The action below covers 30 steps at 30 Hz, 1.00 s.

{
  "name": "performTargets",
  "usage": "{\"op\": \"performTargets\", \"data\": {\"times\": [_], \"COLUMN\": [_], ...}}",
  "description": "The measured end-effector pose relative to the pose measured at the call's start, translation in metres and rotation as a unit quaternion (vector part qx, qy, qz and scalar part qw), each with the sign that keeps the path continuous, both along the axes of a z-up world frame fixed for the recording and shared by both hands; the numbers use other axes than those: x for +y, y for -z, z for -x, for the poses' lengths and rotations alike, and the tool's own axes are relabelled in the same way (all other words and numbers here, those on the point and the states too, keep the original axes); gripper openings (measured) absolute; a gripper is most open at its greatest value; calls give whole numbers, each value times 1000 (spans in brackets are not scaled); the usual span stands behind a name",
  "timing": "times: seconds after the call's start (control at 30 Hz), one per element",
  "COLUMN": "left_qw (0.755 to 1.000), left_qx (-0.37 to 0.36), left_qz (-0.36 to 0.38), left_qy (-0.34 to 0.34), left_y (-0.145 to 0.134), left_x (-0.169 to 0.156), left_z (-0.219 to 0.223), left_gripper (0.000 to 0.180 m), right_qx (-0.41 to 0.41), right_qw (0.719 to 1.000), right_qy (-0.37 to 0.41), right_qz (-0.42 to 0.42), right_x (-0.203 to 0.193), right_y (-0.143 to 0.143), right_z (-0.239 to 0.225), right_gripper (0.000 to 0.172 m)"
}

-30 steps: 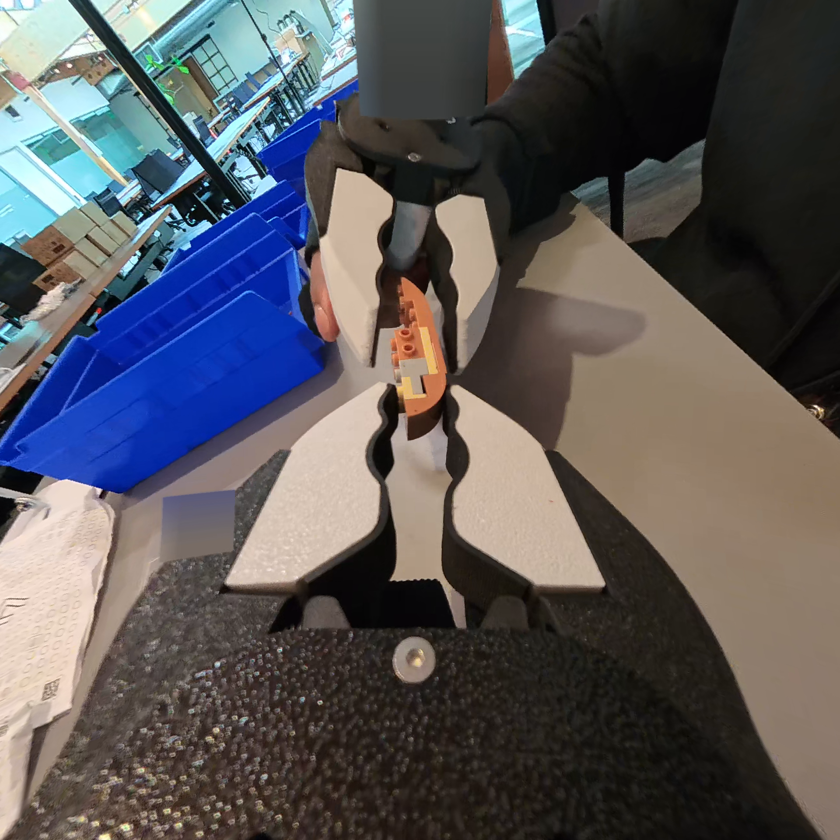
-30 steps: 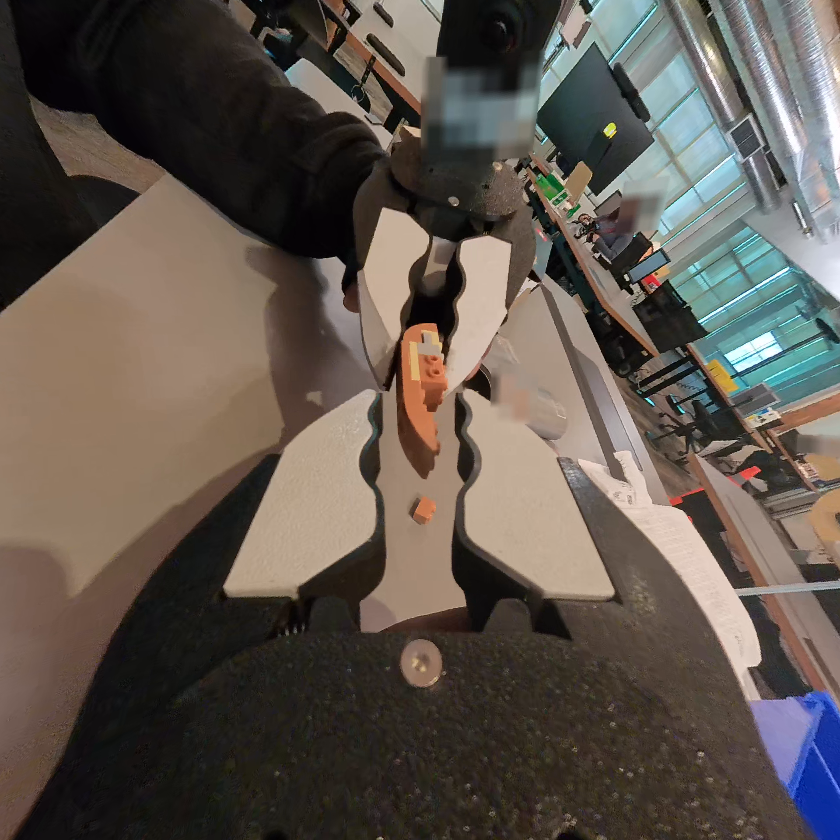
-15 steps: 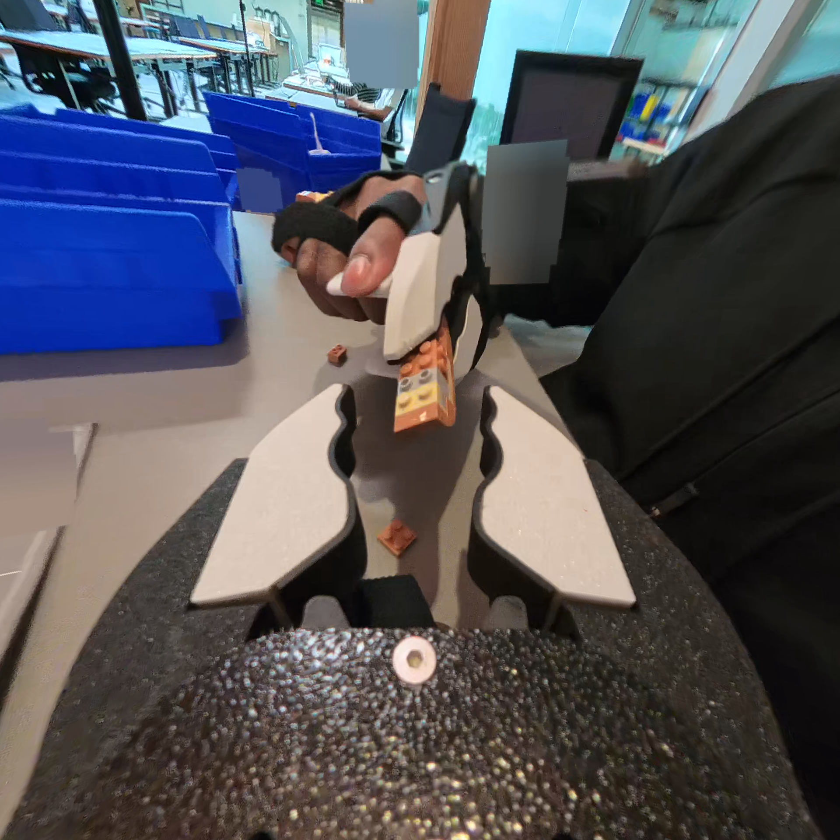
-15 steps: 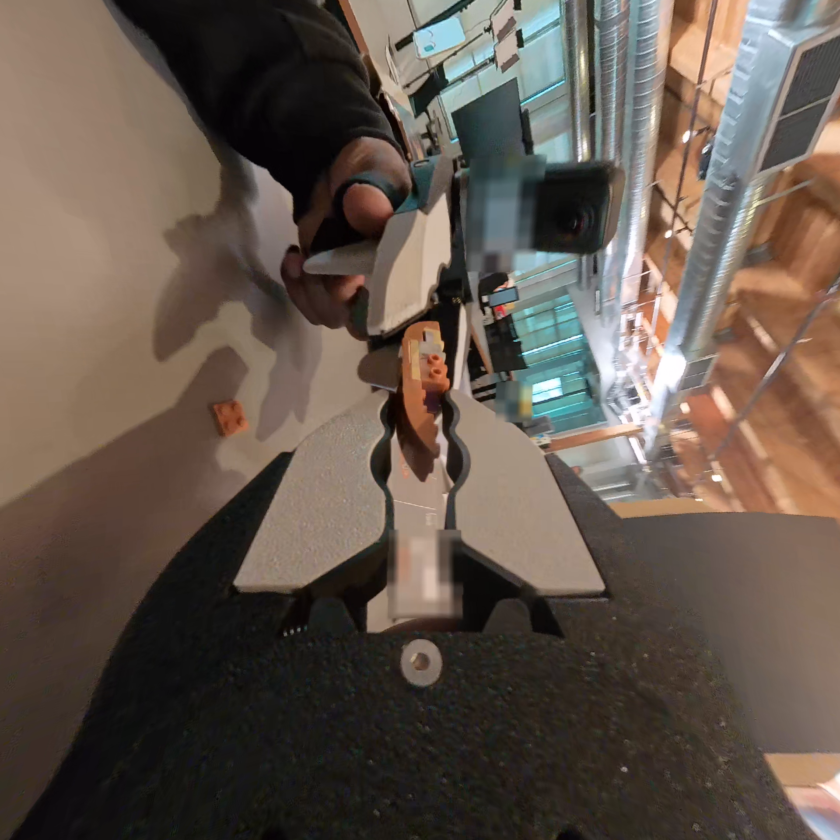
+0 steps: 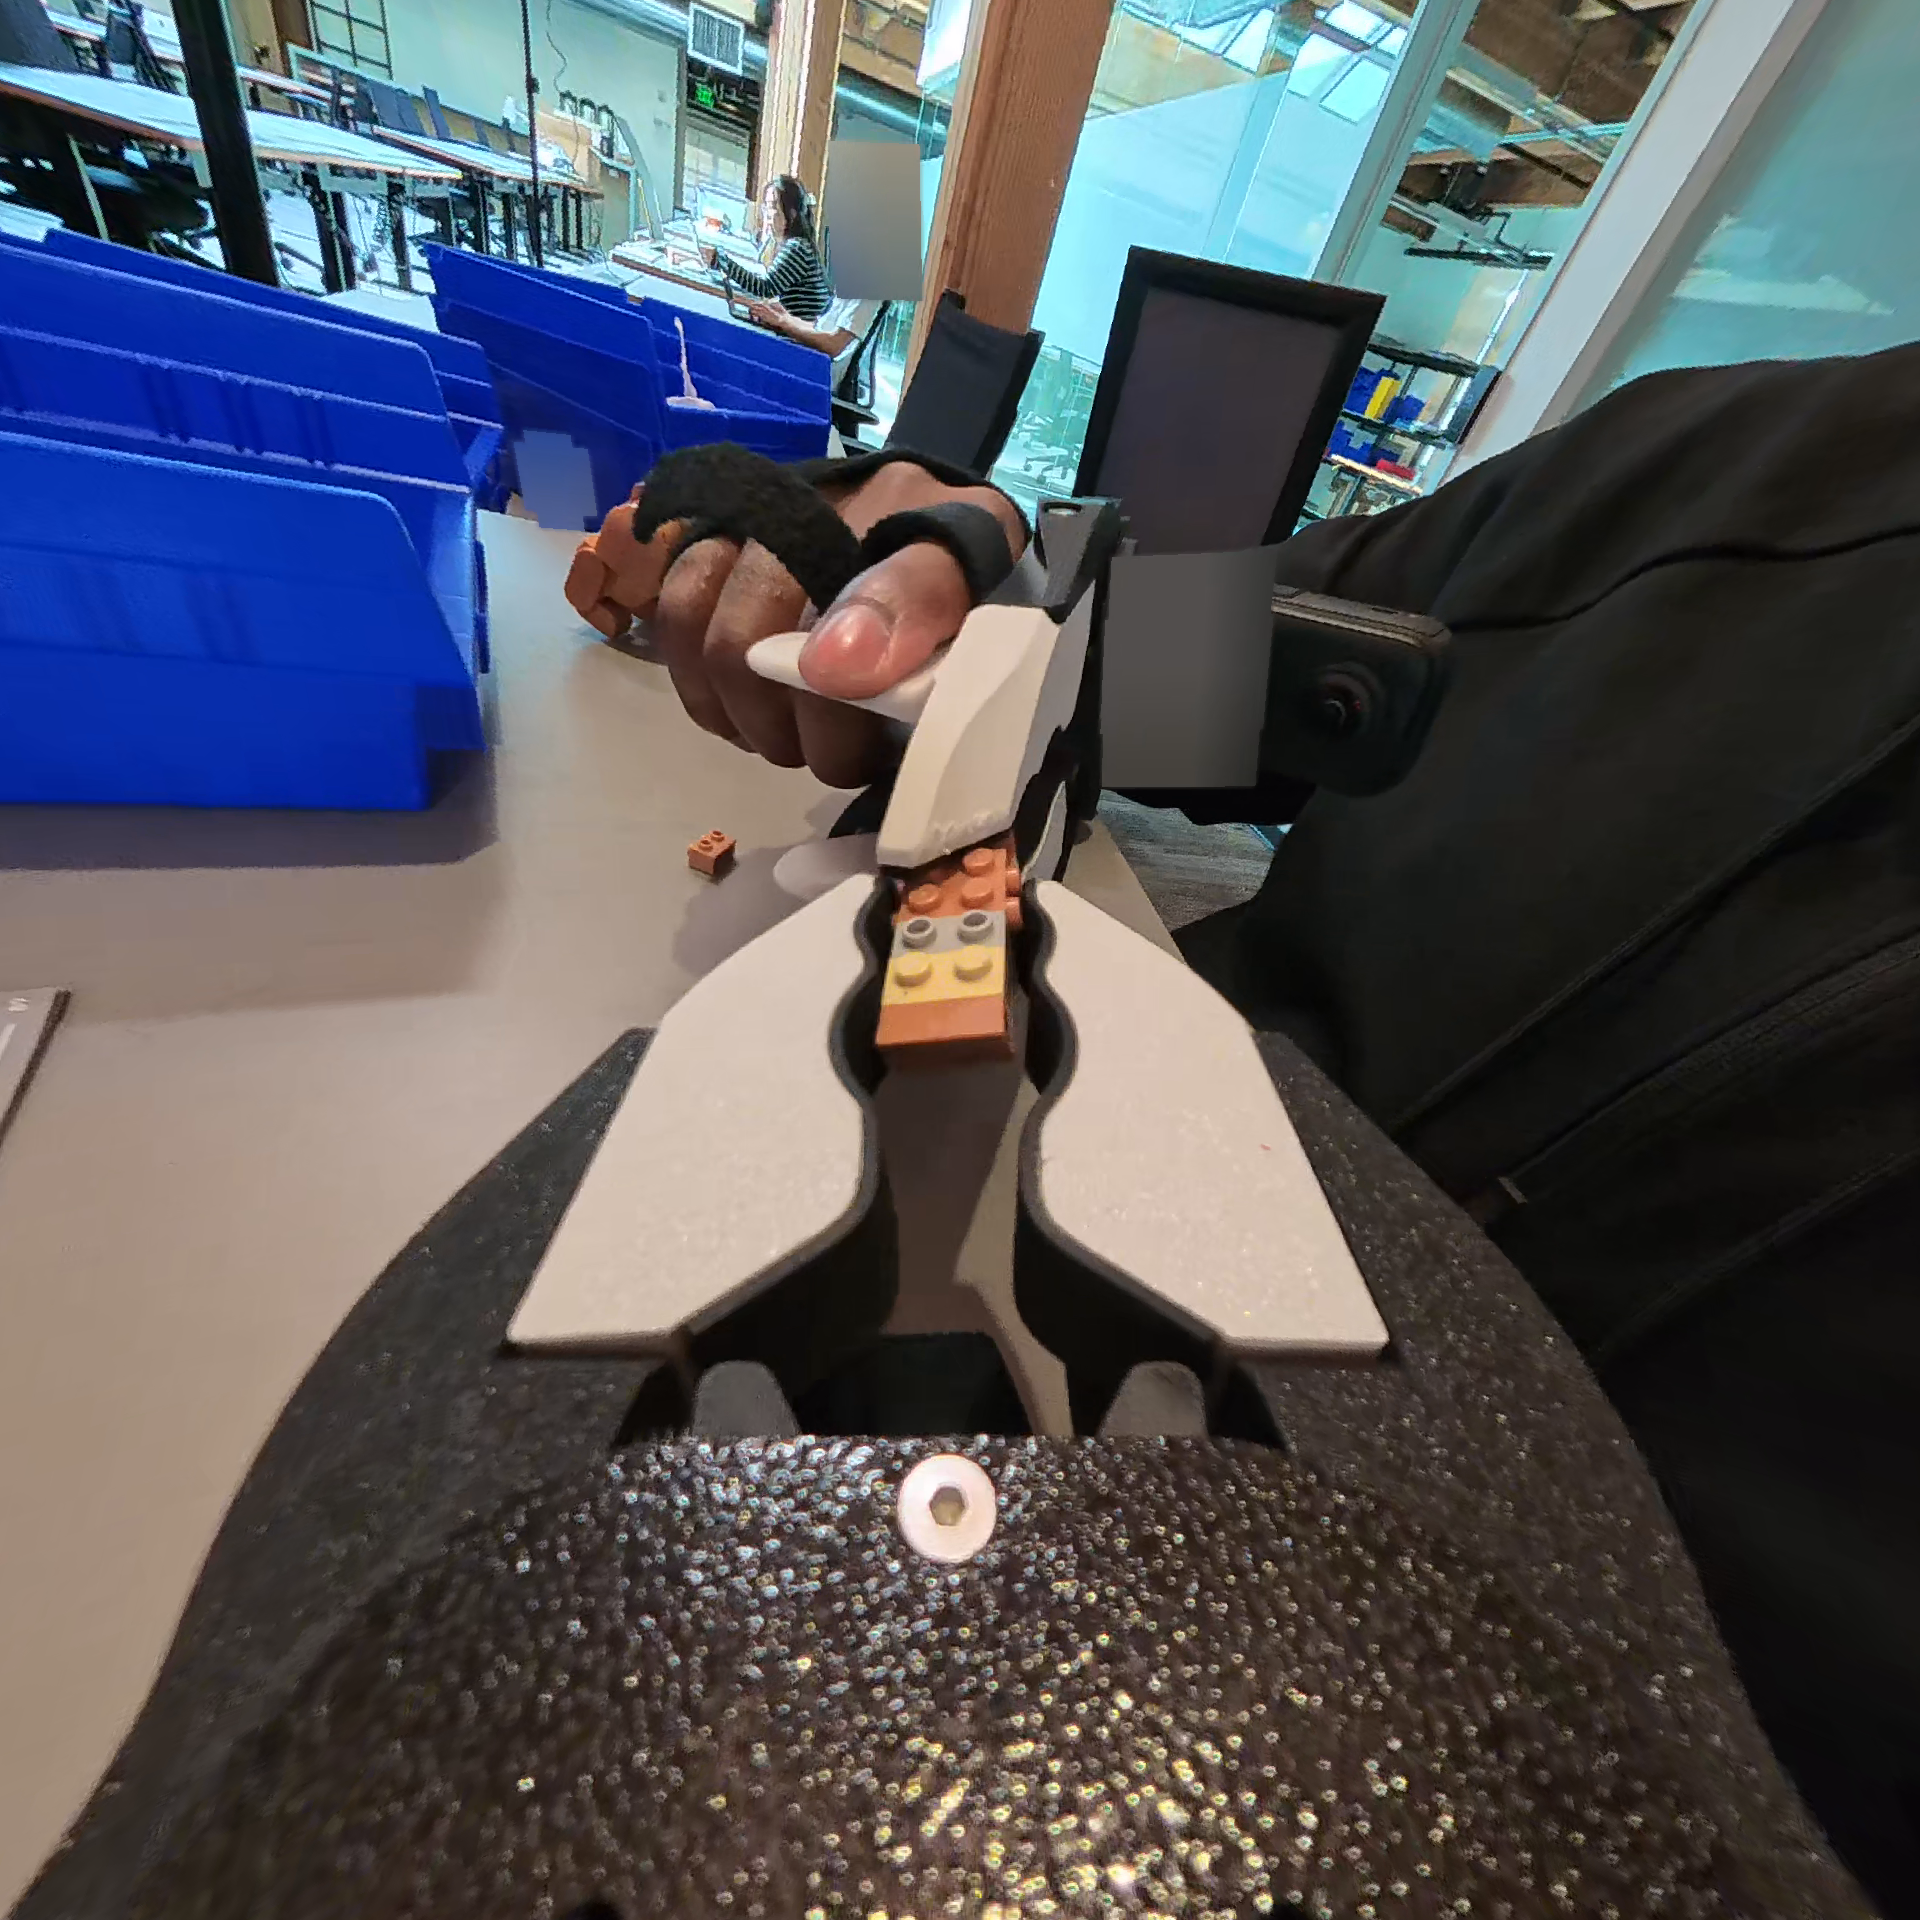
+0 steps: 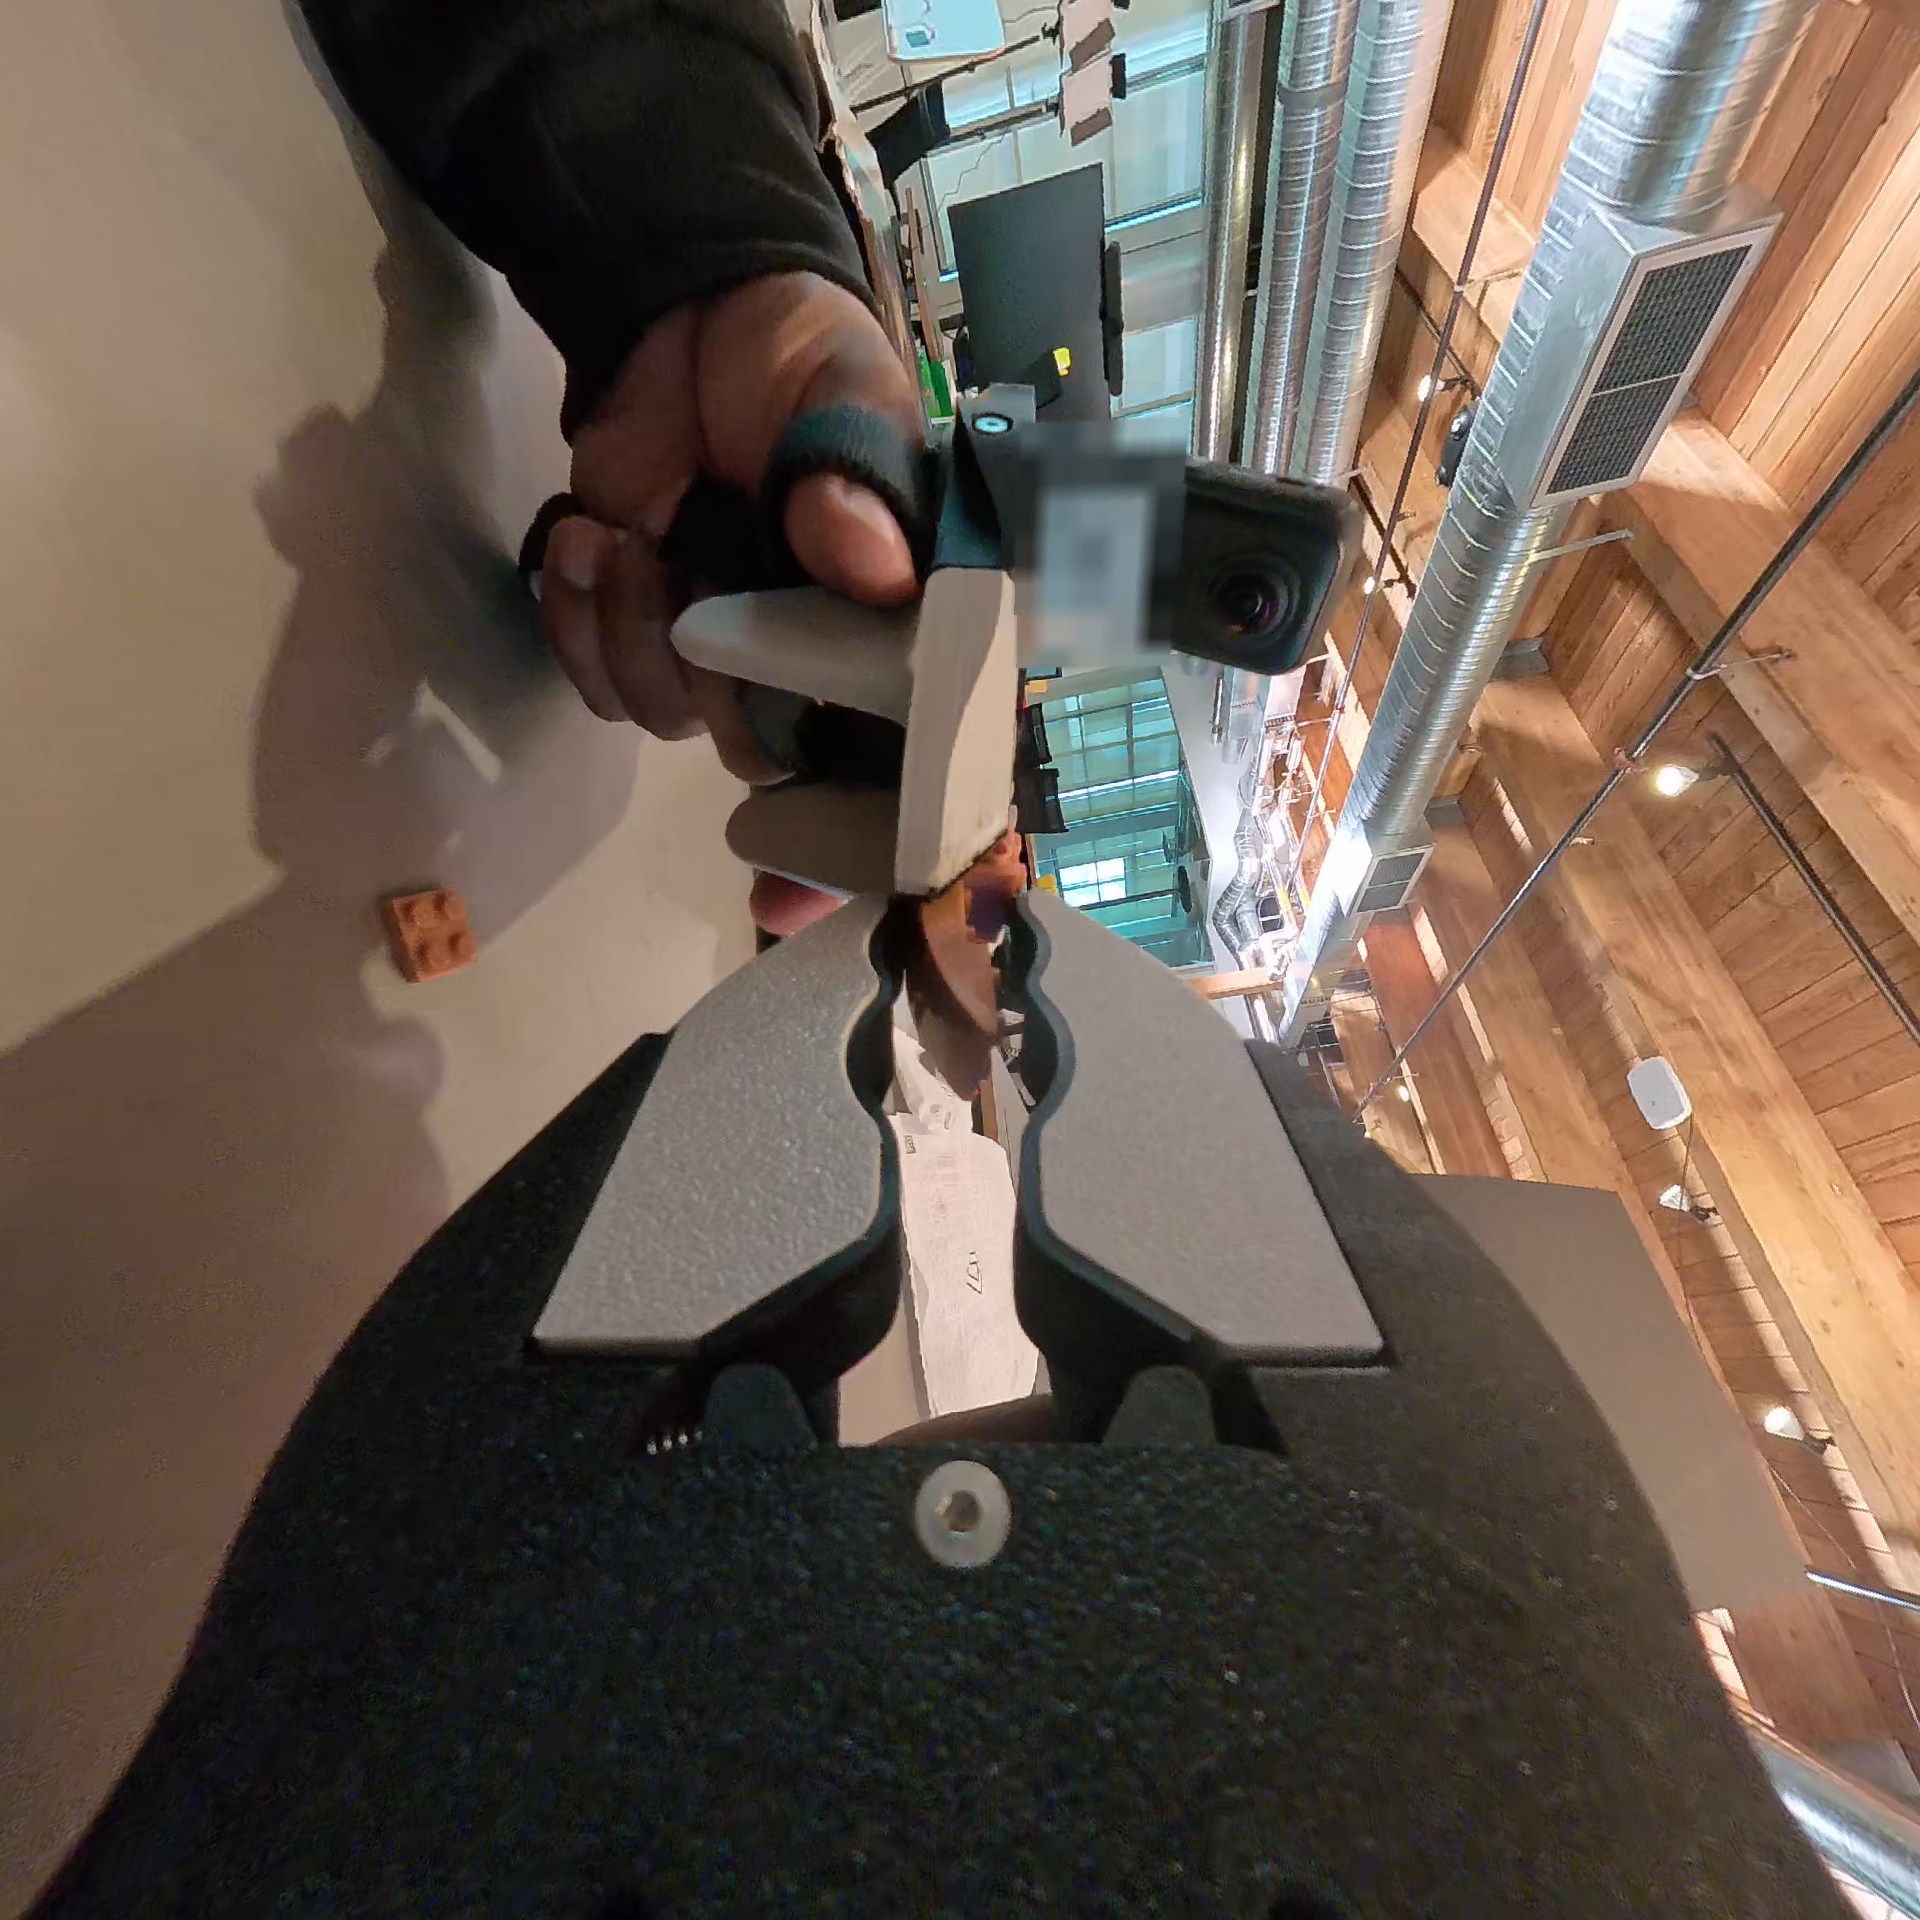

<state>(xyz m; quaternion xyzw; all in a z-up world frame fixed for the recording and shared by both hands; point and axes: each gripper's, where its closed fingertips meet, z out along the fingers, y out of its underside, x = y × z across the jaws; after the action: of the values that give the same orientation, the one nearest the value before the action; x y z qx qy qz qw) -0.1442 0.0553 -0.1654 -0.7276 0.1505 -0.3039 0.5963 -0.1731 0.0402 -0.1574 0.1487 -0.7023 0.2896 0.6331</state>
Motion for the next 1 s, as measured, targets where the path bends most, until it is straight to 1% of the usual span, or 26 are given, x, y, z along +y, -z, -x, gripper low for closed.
{"op": "performTargets", "data": {"times": [0.13,0.27,0.37,0.43,0.5,0.57,0.63,0.7,0.8,0.87,0.93,1.0], "left_qw": [1000,998,994,988,982,976,972,970,966,963,959,957], "left_qx": [19,51,87,125,159,192,208,212,218,224,233,238], "left_qz": [-8,-27,-47,-55,-47,-29,-8,11,32,32,29,29], "left_qy": [-6,-24,-52,-72,-86,-98,-107,-116,-136,-146,-158,-165], "left_y": [0,-1,-3,-2,3,11,19,27,34,35,35,35], "left_x": [0,0,-2,-4,-5,-5,-4,-3,-3,-4,-5,-5], "left_z": [1,7,20,30,38,45,51,57,69,76,81,84], "left_gripper": [21,21,21,21,21,21,21,21,21,21,21,21], "right_qx": [1,-21,-70,-142,-234,-304,-360,-398,-437,-463,-498,-522], "right_qw": [1000,999,997,988,968,945,923,904,879,857,832,815], "right_qy": [4,30,38,48,74,99,124,139,168,190,193,188], "right_qz": [3,5,21,39,54,61,65,67,88,120,151,170], "right_x": [0,8,20,31,46,59,67,66,62,61,58,54], "right_y": [-1,3,7,15,32,48,65,77,87,90,92,95], "right_z": [1,10,15,20,26,31,33,33,39,46,50,53], "right_gripper": [20,37,42,41,39,30,28,25,18,18,18,19]}}
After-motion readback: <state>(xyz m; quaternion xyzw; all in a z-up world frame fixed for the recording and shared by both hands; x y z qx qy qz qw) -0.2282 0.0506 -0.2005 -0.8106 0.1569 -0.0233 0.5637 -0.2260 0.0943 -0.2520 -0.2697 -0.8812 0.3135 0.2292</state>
